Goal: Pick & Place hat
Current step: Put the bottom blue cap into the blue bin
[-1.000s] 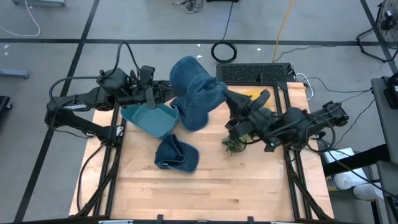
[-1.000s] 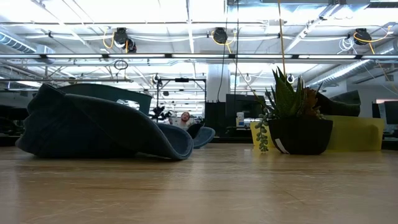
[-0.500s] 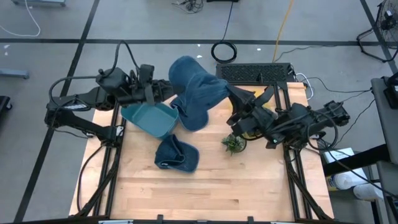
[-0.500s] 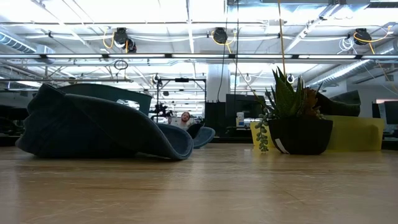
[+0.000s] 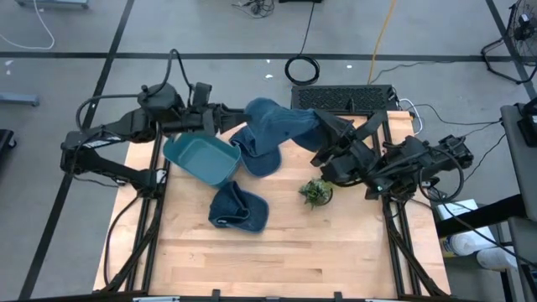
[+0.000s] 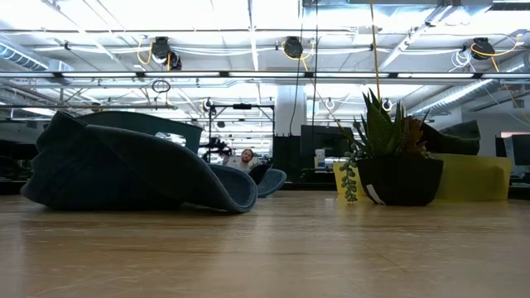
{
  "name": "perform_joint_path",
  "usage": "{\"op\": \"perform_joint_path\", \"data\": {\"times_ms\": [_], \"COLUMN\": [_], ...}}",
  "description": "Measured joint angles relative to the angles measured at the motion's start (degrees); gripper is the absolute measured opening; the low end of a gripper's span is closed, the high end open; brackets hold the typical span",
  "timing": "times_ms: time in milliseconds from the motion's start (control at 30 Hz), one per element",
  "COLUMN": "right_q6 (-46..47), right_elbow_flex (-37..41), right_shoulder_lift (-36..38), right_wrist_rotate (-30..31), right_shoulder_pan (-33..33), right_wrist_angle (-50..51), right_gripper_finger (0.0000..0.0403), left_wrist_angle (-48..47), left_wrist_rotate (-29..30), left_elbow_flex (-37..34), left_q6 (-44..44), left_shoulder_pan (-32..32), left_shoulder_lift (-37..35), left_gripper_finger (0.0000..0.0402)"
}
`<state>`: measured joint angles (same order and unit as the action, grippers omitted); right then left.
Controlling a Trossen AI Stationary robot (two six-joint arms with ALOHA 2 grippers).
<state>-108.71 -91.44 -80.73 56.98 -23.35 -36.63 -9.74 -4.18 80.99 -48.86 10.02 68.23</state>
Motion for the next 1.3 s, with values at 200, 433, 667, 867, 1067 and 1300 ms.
{"op": "perform_joint_path", "data": {"times_ms": [200, 433, 667, 867, 1067, 1300], "right_q6": [0.5, 5.19, 22.29, 30.85, 31.51, 35.36], "right_elbow_flex": [0.0, 0.0, 0.02, 0.0, 0.02, 0.02], "right_shoulder_lift": [0.47, 1.14, 1.07, -1.51, -5.52, -9.27], "right_wrist_rotate": [1.13, 4.75, 1.43, -1.16, -3.45, -9.9], "right_shoulder_pan": [-0.02, -0.02, 3.77, 8.17, 11.35, 14.46], "right_wrist_angle": [1.52, 7.82, 26.72, 34.4, 38.34, 42.84], "right_gripper_finger": [0.001, 0.001, 0.001, 0.001, 0.001, 0.001], "left_wrist_angle": [-1.98, -5.0, -5.67, -9.89, -14.49, -16.71], "left_wrist_rotate": [-1.88, -2.93, -2.54, 2.89, 13.88, 14.78], "left_elbow_flex": [0.0, 0.0, 0.0, 0.0, 0.0, 0.0], "left_q6": [16.89, 38.92, 46.82, 50.73, 44.74, 31.98], "left_shoulder_pan": [1.87, 1.9, -0.19, -2.92, -5.66, -7.15], "left_shoulder_lift": [0.0, 0.0, 0.0, 0.0, 0.02, 0.02], "left_gripper_finger": [0.0304, 0.0305, 0.0305, 0.0305, 0.0305, 0.0305]}}
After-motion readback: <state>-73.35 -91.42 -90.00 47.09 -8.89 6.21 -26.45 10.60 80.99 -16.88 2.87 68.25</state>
